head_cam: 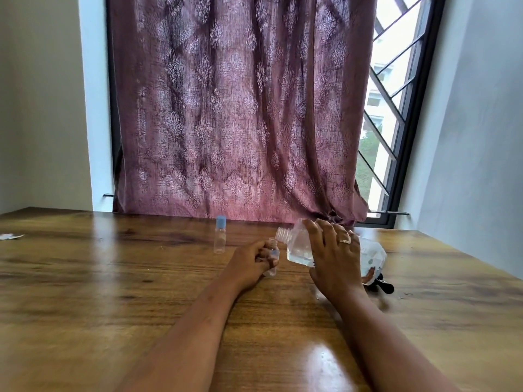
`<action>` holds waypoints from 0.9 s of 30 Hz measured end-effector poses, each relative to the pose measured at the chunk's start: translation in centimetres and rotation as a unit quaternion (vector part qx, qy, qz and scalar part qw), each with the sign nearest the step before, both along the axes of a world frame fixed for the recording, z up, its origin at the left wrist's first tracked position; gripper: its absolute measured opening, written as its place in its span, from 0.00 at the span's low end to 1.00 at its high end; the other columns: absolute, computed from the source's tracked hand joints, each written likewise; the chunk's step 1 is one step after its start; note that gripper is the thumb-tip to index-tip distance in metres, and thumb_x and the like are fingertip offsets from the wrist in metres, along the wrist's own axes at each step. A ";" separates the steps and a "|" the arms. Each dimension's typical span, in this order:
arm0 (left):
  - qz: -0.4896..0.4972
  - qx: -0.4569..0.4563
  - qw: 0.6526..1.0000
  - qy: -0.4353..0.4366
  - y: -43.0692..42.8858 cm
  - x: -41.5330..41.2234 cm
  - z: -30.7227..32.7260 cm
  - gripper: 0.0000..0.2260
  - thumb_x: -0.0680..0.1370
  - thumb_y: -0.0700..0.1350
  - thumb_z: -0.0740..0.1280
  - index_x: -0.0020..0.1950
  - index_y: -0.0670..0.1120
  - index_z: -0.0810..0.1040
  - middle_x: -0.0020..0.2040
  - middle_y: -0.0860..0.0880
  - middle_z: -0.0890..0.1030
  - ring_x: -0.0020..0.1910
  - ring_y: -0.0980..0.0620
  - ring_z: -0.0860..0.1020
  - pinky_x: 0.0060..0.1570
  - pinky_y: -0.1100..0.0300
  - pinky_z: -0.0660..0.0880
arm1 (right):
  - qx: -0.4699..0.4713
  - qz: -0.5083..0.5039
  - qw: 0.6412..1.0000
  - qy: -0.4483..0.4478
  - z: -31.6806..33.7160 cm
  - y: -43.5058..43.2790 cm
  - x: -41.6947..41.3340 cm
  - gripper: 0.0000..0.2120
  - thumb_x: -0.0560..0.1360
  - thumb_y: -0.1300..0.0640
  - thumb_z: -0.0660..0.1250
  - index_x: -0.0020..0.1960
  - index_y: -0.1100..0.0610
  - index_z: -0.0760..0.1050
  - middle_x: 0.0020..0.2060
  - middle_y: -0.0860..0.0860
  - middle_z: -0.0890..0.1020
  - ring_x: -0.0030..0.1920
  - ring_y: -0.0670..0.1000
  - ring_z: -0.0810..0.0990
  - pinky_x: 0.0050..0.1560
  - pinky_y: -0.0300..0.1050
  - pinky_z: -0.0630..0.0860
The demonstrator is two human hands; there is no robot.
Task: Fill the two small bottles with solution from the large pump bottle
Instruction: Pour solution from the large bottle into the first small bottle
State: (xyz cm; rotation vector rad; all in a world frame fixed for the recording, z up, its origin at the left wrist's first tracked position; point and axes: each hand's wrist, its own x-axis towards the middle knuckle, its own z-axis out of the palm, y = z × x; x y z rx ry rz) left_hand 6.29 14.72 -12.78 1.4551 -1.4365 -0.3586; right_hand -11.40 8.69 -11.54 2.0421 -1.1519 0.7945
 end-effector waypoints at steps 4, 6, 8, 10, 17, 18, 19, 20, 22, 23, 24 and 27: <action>0.002 -0.003 1.000 -0.005 0.2 -0.1 0.2 0.16 0.74 0.41 0.70 0.61 0.47 0.76 0.48 0.51 0.80 0.45 0.59 0.77 0.40 0.82 0.68 | -0.009 0.011 1.000 -0.008 0.1 0.0 0.0 0.43 0.55 0.60 0.73 0.68 0.53 0.63 0.60 0.57 0.76 0.57 0.62 0.76 0.56 0.60 0.72; 0.002 -0.001 1.000 -0.007 0.3 -0.2 0.2 0.17 0.74 0.41 0.70 0.62 0.47 0.76 0.48 0.52 0.80 0.46 0.59 0.76 0.41 0.80 0.69 | -0.018 0.016 1.000 -0.012 0.1 0.0 -0.1 0.42 0.56 0.61 0.72 0.68 0.53 0.63 0.60 0.56 0.76 0.57 0.62 0.76 0.57 0.60 0.72; 0.000 0.000 1.000 -0.010 0.4 -0.3 0.3 0.17 0.74 0.41 0.70 0.62 0.47 0.75 0.49 0.51 0.80 0.48 0.58 0.77 0.44 0.75 0.70 | -0.024 0.020 0.999 -0.016 0.2 -0.1 -0.1 0.41 0.56 0.62 0.72 0.68 0.52 0.63 0.61 0.56 0.76 0.58 0.61 0.75 0.58 0.59 0.71; 0.001 -0.001 1.000 -0.013 0.5 -0.4 0.4 0.18 0.74 0.41 0.70 0.63 0.47 0.75 0.50 0.51 0.79 0.49 0.57 0.76 0.46 0.72 0.69 | -0.025 0.021 0.999 -0.018 0.1 -0.2 -0.1 0.41 0.57 0.62 0.71 0.69 0.52 0.64 0.61 0.56 0.75 0.59 0.61 0.75 0.59 0.59 0.70; 0.002 0.013 1.000 -0.016 0.7 -0.5 0.5 0.20 0.75 0.42 0.69 0.66 0.46 0.73 0.53 0.51 0.78 0.53 0.57 0.75 0.52 0.67 0.67 | -0.022 0.035 0.999 -0.027 0.2 -0.2 -0.2 0.42 0.56 0.64 0.71 0.69 0.52 0.63 0.62 0.56 0.75 0.60 0.61 0.74 0.61 0.60 0.70; 0.003 0.013 1.000 -0.018 0.7 -0.5 0.5 0.20 0.75 0.42 0.69 0.66 0.46 0.73 0.54 0.51 0.78 0.52 0.57 0.75 0.50 0.69 0.68 | -0.022 0.038 0.999 -0.028 0.2 -0.2 -0.2 0.42 0.56 0.65 0.71 0.69 0.51 0.63 0.62 0.55 0.75 0.60 0.61 0.74 0.61 0.60 0.69; 0.003 0.013 1.000 -0.018 0.8 -0.5 0.6 0.20 0.75 0.42 0.69 0.66 0.46 0.72 0.53 0.52 0.78 0.52 0.58 0.75 0.48 0.72 0.68 | -0.022 0.041 0.998 -0.030 0.3 -0.2 -0.2 0.42 0.57 0.65 0.70 0.69 0.51 0.63 0.62 0.55 0.75 0.61 0.61 0.73 0.61 0.60 0.69; 0.001 0.013 1.000 -0.014 0.8 -0.5 0.6 0.20 0.75 0.41 0.69 0.66 0.46 0.72 0.52 0.52 0.78 0.51 0.58 0.75 0.45 0.76 0.68 | -0.022 0.043 0.998 -0.032 0.3 -0.2 -0.2 0.41 0.58 0.65 0.70 0.69 0.51 0.63 0.62 0.55 0.74 0.61 0.61 0.73 0.61 0.60 0.68; -0.002 0.015 1.000 -0.009 0.9 -0.6 0.6 0.20 0.75 0.41 0.68 0.66 0.46 0.72 0.51 0.53 0.78 0.50 0.59 0.75 0.41 0.80 0.68 | -0.020 0.046 0.998 -0.032 0.3 -0.2 -0.3 0.42 0.58 0.66 0.70 0.69 0.50 0.62 0.63 0.54 0.74 0.62 0.61 0.72 0.62 0.59 0.66; -0.001 0.016 1.000 -0.008 0.9 -0.6 0.6 0.20 0.75 0.40 0.68 0.66 0.45 0.72 0.50 0.53 0.78 0.50 0.59 0.75 0.41 0.81 0.68 | -0.020 0.046 0.998 -0.031 0.3 -0.3 -0.3 0.42 0.58 0.65 0.70 0.69 0.50 0.62 0.63 0.54 0.74 0.62 0.60 0.72 0.62 0.59 0.65; -0.001 0.017 1.000 -0.007 1.0 -0.6 0.7 0.20 0.75 0.40 0.68 0.66 0.45 0.72 0.50 0.53 0.78 0.50 0.59 0.75 0.40 0.82 0.68 | -0.020 0.046 0.998 -0.030 0.3 -0.3 -0.2 0.42 0.58 0.65 0.70 0.70 0.50 0.62 0.63 0.54 0.74 0.62 0.60 0.72 0.62 0.58 0.65; 0.000 0.020 1.000 -0.012 1.1 -0.7 0.8 0.20 0.75 0.40 0.68 0.67 0.45 0.71 0.52 0.52 0.77 0.53 0.56 0.76 0.43 0.79 0.66 | -0.017 0.044 0.998 -0.028 0.3 -0.3 -0.3 0.42 0.58 0.65 0.70 0.70 0.50 0.62 0.63 0.54 0.73 0.63 0.60 0.72 0.63 0.58 0.64</action>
